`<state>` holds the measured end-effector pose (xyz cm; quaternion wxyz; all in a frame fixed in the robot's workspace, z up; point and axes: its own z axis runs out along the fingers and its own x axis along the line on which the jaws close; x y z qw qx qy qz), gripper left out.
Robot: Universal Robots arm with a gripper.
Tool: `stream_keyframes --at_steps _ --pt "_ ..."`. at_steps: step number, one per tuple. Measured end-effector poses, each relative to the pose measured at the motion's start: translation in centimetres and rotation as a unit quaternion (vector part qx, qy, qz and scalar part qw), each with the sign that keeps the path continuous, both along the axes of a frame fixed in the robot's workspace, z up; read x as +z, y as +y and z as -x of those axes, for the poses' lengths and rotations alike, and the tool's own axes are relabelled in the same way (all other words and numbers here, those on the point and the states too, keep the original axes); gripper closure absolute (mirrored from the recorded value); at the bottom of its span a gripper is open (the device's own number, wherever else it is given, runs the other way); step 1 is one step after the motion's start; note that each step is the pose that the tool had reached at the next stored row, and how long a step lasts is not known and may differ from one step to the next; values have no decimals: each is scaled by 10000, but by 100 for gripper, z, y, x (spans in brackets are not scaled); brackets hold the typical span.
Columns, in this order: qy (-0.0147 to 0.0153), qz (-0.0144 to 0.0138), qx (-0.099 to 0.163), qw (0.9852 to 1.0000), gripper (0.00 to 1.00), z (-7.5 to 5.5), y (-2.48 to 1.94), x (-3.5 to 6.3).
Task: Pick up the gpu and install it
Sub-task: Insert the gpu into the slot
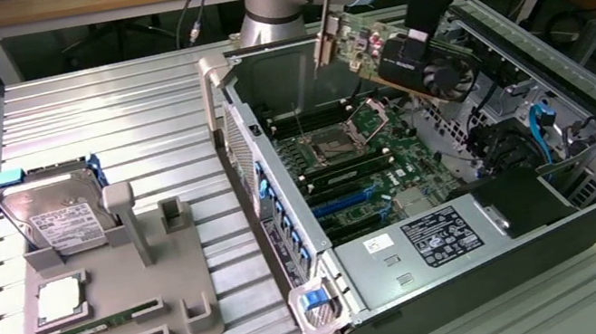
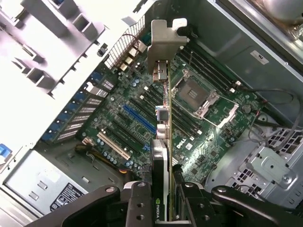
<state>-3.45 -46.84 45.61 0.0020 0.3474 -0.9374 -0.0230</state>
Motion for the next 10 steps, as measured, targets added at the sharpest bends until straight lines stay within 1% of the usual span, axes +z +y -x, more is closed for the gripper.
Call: stream_keyframes --at_steps 3,6,10 --pt "0 0 171 9999 73 0 0 0" --pt "0 0 348 9994 73 0 0 0" --pt "0 0 637 9980 73 0 0 0"
